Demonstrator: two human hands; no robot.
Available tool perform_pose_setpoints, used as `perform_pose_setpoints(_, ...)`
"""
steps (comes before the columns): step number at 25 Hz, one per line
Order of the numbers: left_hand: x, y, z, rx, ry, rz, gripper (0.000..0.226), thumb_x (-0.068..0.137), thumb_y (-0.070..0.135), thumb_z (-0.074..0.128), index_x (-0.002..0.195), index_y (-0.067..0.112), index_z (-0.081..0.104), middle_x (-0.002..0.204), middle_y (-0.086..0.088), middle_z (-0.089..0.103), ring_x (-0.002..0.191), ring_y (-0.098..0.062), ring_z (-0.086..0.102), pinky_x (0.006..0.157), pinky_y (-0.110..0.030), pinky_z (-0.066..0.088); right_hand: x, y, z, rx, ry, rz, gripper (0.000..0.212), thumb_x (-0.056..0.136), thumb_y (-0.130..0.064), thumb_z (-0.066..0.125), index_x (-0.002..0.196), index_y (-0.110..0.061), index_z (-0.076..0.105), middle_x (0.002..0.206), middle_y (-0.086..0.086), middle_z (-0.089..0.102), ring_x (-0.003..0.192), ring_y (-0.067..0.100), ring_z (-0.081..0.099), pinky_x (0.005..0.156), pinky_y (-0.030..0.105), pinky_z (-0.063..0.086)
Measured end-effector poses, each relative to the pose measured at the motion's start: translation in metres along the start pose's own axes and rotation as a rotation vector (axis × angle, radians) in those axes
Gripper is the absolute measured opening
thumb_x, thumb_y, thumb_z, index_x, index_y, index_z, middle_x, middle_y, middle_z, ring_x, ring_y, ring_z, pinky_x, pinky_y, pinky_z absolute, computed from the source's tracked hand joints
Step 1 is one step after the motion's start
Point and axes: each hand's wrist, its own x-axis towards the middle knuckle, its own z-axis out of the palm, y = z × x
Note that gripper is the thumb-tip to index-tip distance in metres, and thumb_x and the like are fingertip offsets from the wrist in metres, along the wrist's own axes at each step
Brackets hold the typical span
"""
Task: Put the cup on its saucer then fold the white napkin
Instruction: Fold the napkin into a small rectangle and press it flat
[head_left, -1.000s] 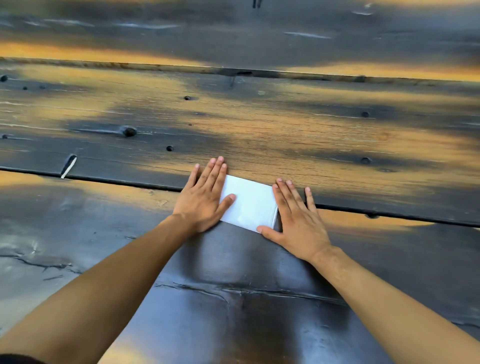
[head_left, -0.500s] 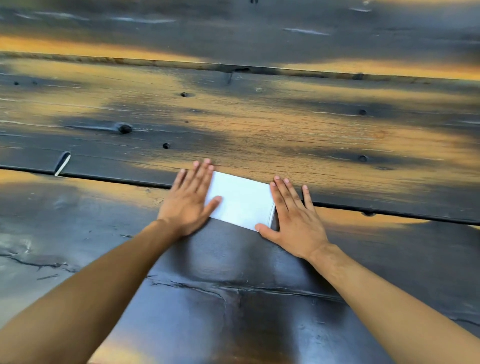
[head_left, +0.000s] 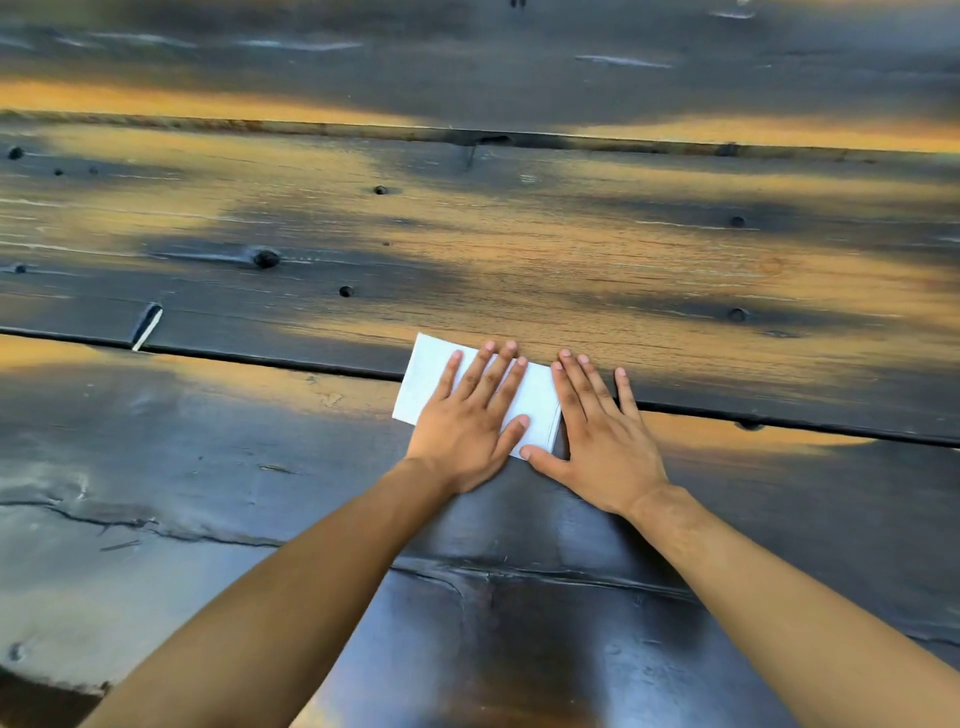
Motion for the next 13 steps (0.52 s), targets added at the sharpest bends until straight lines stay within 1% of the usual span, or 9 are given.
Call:
perform_pose_setpoints(2, -0.004, -0.015, 0.0, -0.018, -0.004, -0.093, 0.072, 0.102, 0.061, 0.007, 0.162, 0.021, 0.001, 0.17, 0.0, -0.004, 0.156, -0.018, -0.008, 0.127, -0.048, 0.004, 0.001, 0.002, -0.001, -0.008, -0.02, -0.001, 0.106, 0.085, -0.085, 0.018, 0.161, -0.015, -0.002, 0.17, 0.0, -0.009, 0.156, 0.014, -0.012, 0.126, 0.052, -0.002)
perform_pose_setpoints(4, -0.01, -0.036, -0.002, -0.027, -0.002, -0.204, 0.073, 0.1, 0.065, 0.004, 0.161, 0.026, -0.007, 0.169, 0.004, -0.012, 0.155, -0.016, -0.014, 0.126, -0.046, -0.003, 0.001, 0.001, -0.004, -0.007, -0.041, 0.003, 0.106, 0.084, -0.086, 0.014, 0.161, -0.016, -0.006, 0.169, 0.0, -0.013, 0.155, 0.014, -0.016, 0.126, 0.051, -0.005)
perform_pose_setpoints(6, -0.015, -0.059, -0.005, -0.056, -0.017, -0.307, 0.073, 0.098, 0.068, 0.002, 0.158, 0.032, -0.015, 0.168, 0.006, -0.017, 0.155, -0.016, -0.017, 0.126, -0.045, -0.006, 0.001, 0.0, -0.007, 0.003, -0.049, -0.001, 0.106, 0.084, -0.086, 0.013, 0.16, -0.016, -0.01, 0.169, -0.001, -0.017, 0.154, 0.014, -0.019, 0.126, 0.051, -0.007)
perform_pose_setpoints(8, -0.018, -0.077, -0.01, -0.071, -0.053, -0.326, 0.072, 0.096, 0.069, -0.001, 0.157, 0.033, -0.018, 0.168, 0.003, -0.016, 0.155, -0.017, -0.017, 0.125, -0.045, -0.007, 0.001, 0.0, -0.009, 0.034, -0.064, 0.002, 0.109, 0.081, -0.089, 0.015, 0.16, -0.017, -0.011, 0.168, -0.002, -0.018, 0.154, 0.014, -0.02, 0.125, 0.051, -0.009)
perform_pose_setpoints(10, -0.022, -0.08, -0.017, -0.051, -0.059, -0.315, 0.074, 0.097, 0.067, -0.002, 0.158, 0.027, -0.016, 0.169, -0.002, -0.016, 0.154, -0.019, -0.018, 0.125, -0.048, -0.007, 0.002, 0.002, -0.013, 0.088, -0.087, -0.016, 0.12, 0.074, -0.094, 0.025, 0.16, -0.019, -0.008, 0.168, -0.003, -0.018, 0.154, 0.014, -0.018, 0.125, 0.051, -0.009)
perform_pose_setpoints(11, -0.023, -0.075, -0.021, -0.055, -0.026, -0.326, 0.075, 0.099, 0.064, 0.003, 0.159, 0.022, -0.012, 0.169, -0.006, -0.015, 0.155, -0.022, -0.017, 0.125, -0.05, -0.006, 0.002, 0.005, -0.016, 0.111, -0.085, -0.054, 0.124, 0.07, -0.094, 0.034, 0.161, -0.02, -0.005, 0.168, -0.003, -0.017, 0.155, 0.015, -0.016, 0.126, 0.05, -0.007)
perform_pose_setpoints(12, -0.024, -0.066, -0.025, -0.069, 0.038, -0.323, 0.076, 0.101, 0.06, 0.01, 0.16, 0.015, -0.004, 0.169, -0.011, -0.01, 0.156, -0.026, -0.012, 0.125, -0.051, -0.003, 0.003, 0.01, -0.02, 0.127, -0.055, -0.124, 0.123, 0.069, -0.09, 0.046, 0.161, -0.022, 0.001, 0.169, -0.002, -0.016, 0.156, 0.016, -0.012, 0.126, 0.05, -0.003)
perform_pose_setpoints(13, -0.026, -0.052, -0.03, -0.089, 0.109, -0.269, 0.075, 0.103, 0.054, 0.02, 0.16, 0.007, 0.008, 0.168, -0.017, 0.002, 0.156, -0.031, 0.0, 0.126, -0.052, 0.003, 0.004, 0.015, -0.024, 0.134, -0.001, -0.223, 0.115, 0.071, -0.08, 0.057, 0.16, -0.023, 0.011, 0.17, 0.0, -0.01, 0.157, 0.019, -0.007, 0.127, 0.051, 0.002)
